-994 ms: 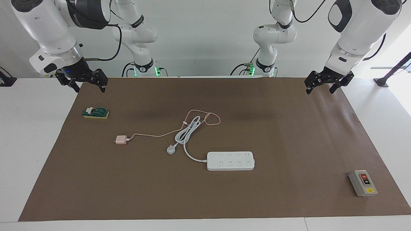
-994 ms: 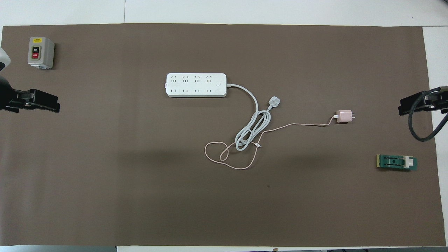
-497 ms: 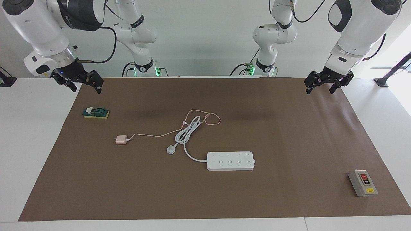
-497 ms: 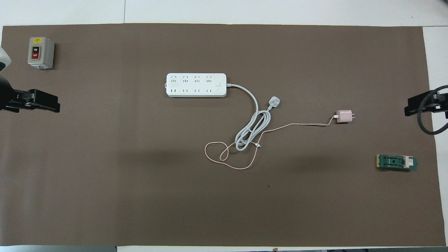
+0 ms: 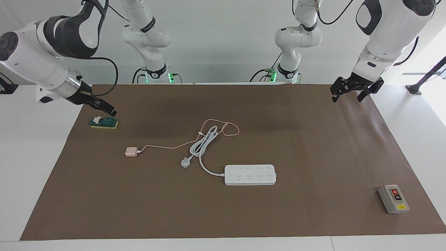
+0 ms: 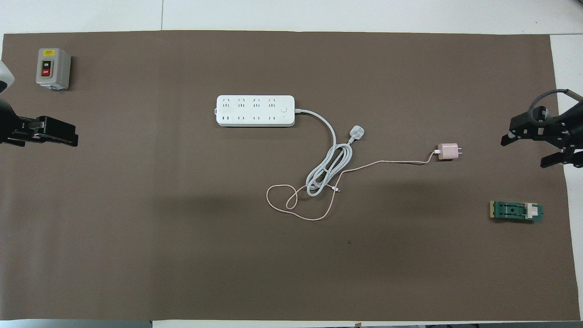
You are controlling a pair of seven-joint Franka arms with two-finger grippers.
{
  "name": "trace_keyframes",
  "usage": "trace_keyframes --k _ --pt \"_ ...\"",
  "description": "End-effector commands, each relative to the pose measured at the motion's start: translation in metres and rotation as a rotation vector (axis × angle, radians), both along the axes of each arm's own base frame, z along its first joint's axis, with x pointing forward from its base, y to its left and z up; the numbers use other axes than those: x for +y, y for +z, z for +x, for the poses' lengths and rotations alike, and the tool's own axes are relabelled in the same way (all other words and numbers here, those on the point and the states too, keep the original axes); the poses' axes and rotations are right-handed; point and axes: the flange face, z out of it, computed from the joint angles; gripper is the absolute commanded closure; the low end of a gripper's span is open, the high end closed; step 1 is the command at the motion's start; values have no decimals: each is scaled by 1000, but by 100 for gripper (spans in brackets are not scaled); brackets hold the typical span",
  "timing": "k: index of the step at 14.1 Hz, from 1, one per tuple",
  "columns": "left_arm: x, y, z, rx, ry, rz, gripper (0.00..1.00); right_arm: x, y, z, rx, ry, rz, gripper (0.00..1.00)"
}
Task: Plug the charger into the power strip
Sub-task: 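Reach the right gripper to the pink charger and close on it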
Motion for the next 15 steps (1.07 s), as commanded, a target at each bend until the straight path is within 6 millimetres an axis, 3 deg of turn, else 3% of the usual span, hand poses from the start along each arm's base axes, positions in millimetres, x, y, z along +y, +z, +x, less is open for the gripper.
trace_keyframes --k 1,3,6,9,11,13,14,15 --pt "-7 9 -1 -2 -5 2 0 -8 -40 15 69 -216 74 0" --pt "-14 17 -6 -11 -14 1 0 -17 -69 14 111 -396 145 0" --pt "-18 25 -5 -29 -16 -1 0 -51 -130 27 176 -616 267 0" --pt "-17 32 -6 -42 -15 -8 0 -62 -156 31 196 -692 334 0" --pt "-19 39 -8 -55 -22 -17 0 -85 -187 24 242 -776 410 0" --pt "-34 33 -7 -50 -51 -22 0 -74 -207 12 301 -837 514 0" --pt "-44 15 -4 -21 -66 -21 0 -70 -211 8 308 -858 539 0" --pt "-50 17 -6 -24 -80 -22 0 -67 -215 9 303 -865 538 0"
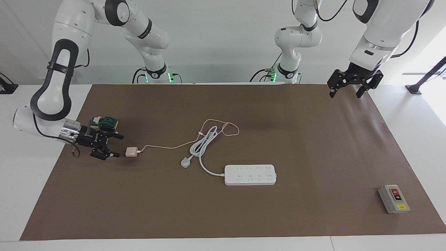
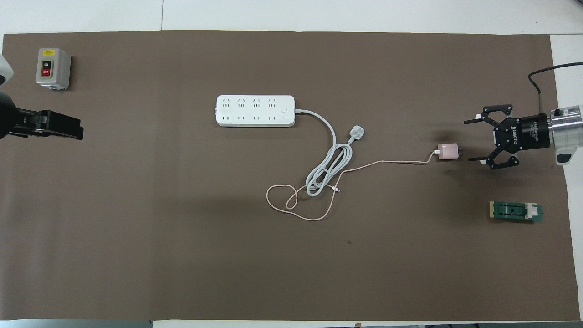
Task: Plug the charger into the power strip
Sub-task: 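Reach the right gripper to the pink charger and close on it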
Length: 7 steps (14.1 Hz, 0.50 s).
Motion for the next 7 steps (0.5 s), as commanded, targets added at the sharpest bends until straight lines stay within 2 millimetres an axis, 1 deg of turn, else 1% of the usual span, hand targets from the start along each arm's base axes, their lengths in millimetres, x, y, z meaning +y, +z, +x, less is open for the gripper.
trace_keyframes --k 1,2,3,4,7 --pt "-18 -9 -1 25 -26 -6 0 10 -8 -7 9 -45 23 0" --pt "-20 -14 -2 34 -28 -5 0 12 -17 -10 20 -37 31 0" --pt "-19 -15 -2 40 -26 -4 0 13 -28 -17 15 -27 30 0" --pt "-19 -18 0 42 -28 -4 0 13 -35 -19 -5 -23 16 0" --pt "-14 -6 5 13 -17 -19 0 17 -51 -30 -15 -3 12 0"
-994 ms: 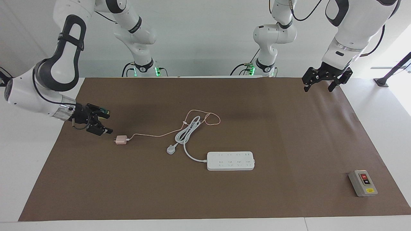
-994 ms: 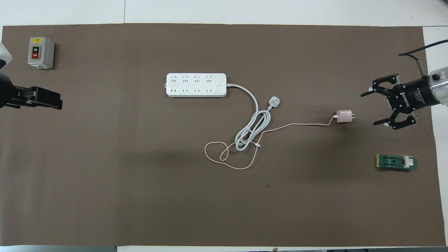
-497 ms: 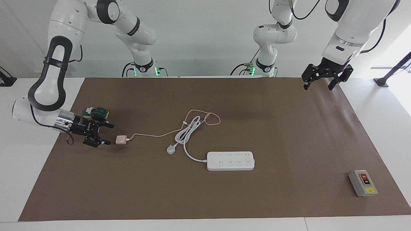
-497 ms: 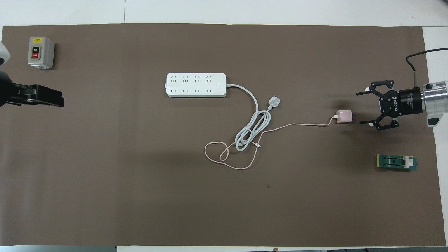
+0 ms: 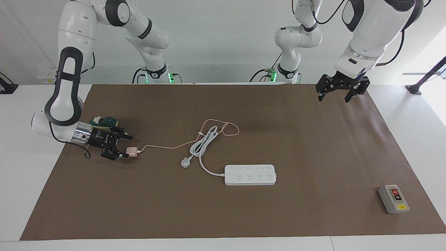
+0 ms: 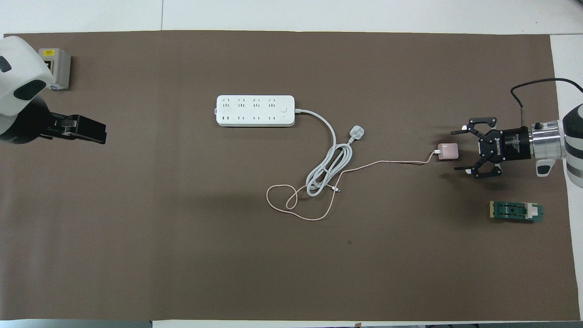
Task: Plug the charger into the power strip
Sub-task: 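Reach the right gripper to the pink charger and close on it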
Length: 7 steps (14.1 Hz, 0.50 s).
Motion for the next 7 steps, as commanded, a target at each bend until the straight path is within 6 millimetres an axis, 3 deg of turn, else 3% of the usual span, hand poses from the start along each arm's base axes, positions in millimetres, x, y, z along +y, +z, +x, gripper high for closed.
trace_keyframes --k 1,7 --pt "5 8 3 -13 18 -39 0 3 -13 -12 -41 11 7 0" --pt "-3 -16 18 40 51 -229 0 -3 -32 -10 -99 -9 -23 0"
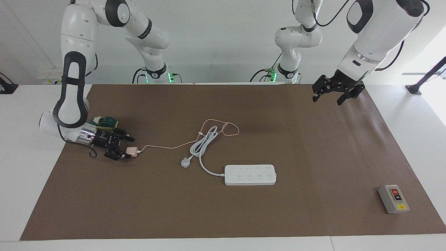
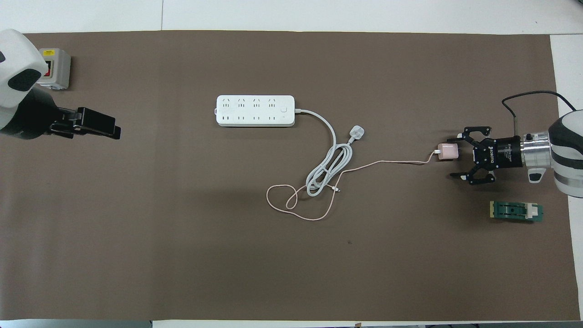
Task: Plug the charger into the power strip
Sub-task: 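Reach the right gripper to the pink charger and close on it, then lift the charger with the right gripper while the left gripper approaches the strip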
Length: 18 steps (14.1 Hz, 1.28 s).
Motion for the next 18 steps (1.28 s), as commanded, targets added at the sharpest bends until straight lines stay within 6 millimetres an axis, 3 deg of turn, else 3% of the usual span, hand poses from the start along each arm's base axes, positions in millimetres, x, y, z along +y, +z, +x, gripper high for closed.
trace_keyframes --k 1,3,8,14,18 --pt "0 -7 10 12 26 -91 0 1 -16 0 -48 -11 15 0" --pt "5 -16 12 55 65 -219 0 -4 -31 -1 -77 -1 29 0" --pt "13 -59 37 149 104 -530 0 -5 -31 0 -86 -3 26 4" --pt "29 -129 59 236 148 -883 0 -11 -25 9 -110 -5 0 0" --pt "31 -183 55 275 157 -1058 0 -17 -29 8 -117 -18 -16 0"
